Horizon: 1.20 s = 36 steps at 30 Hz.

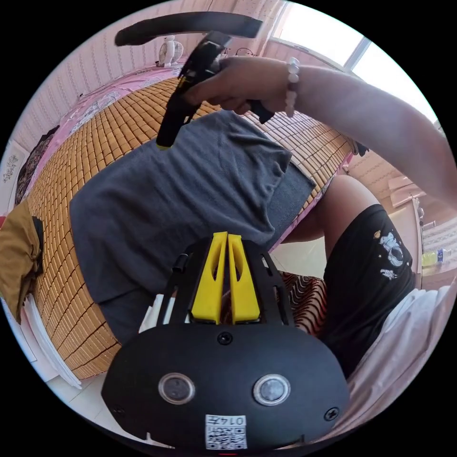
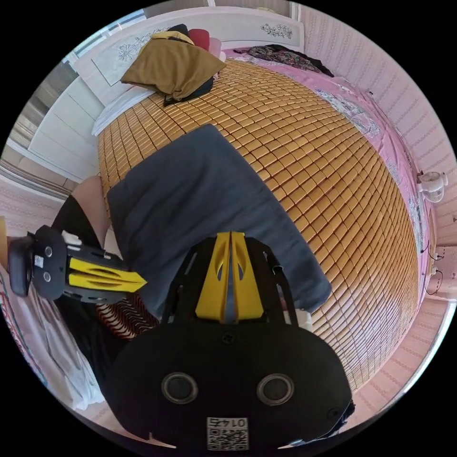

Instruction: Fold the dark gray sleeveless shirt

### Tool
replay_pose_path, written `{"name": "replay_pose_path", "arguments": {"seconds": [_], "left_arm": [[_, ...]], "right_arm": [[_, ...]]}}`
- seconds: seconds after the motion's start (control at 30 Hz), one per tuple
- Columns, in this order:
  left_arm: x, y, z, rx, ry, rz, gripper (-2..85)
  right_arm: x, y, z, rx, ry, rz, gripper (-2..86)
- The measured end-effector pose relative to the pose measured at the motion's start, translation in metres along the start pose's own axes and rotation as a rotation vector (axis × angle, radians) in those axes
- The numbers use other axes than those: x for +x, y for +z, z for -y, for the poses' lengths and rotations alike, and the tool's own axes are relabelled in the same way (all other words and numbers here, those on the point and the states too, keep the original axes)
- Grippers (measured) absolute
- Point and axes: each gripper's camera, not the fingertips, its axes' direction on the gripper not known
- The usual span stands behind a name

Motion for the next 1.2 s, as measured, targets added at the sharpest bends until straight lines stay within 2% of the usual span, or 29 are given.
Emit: {"name": "replay_pose_path", "arguments": {"seconds": [0.03,0.13,0.33,0.47,0.63,0.77,0.87,0.93,1.0,1.13,1.2], "left_arm": [[0.001,0.011,-0.001,-0.036,0.013,0.023,-1.0],[0.003,0.019,-0.011,0.018,0.062,0.051,-1.0],[0.000,0.031,-0.024,0.063,0.049,0.052,-1.0],[-0.004,0.040,-0.033,0.083,0.032,0.031,-1.0],[-0.009,0.050,-0.036,0.083,0.025,0.016,-1.0],[-0.011,0.059,-0.041,0.107,0.028,0.015,-1.0],[-0.011,0.064,-0.042,0.112,0.041,0.019,-0.9],[-0.012,0.067,-0.044,0.120,0.053,0.027,-0.9],[-0.012,0.068,-0.044,0.123,0.056,0.038,-0.8],[-0.008,0.053,-0.053,0.302,0.072,0.033,-0.2],[-0.007,0.050,-0.050,0.328,0.059,-0.007,0.8]], "right_arm": [[0.000,0.009,0.015,-0.037,0.000,-0.035,-0.3],[-0.005,0.036,0.035,-0.123,0.000,-0.014,-0.4],[-0.002,0.029,0.044,-0.201,-0.075,-0.020,-0.5],[0.018,0.025,0.056,-0.154,-0.013,-0.089,-0.6],[0.030,0.035,0.068,-0.272,-0.086,-0.093,-0.9],[0.043,0.042,0.055,-0.235,-0.024,-0.113,-1.0],[0.056,0.033,0.026,-0.141,0.068,-0.066,-1.0],[0.067,0.010,-0.024,0.043,0.151,0.031,-1.0],[0.072,0.002,-0.072,0.115,0.200,0.077,-0.9],[0.075,0.003,-0.195,0.067,0.332,0.030,-0.7],[0.075,0.002,-0.249,0.078,0.405,0.063,-0.4]]}}
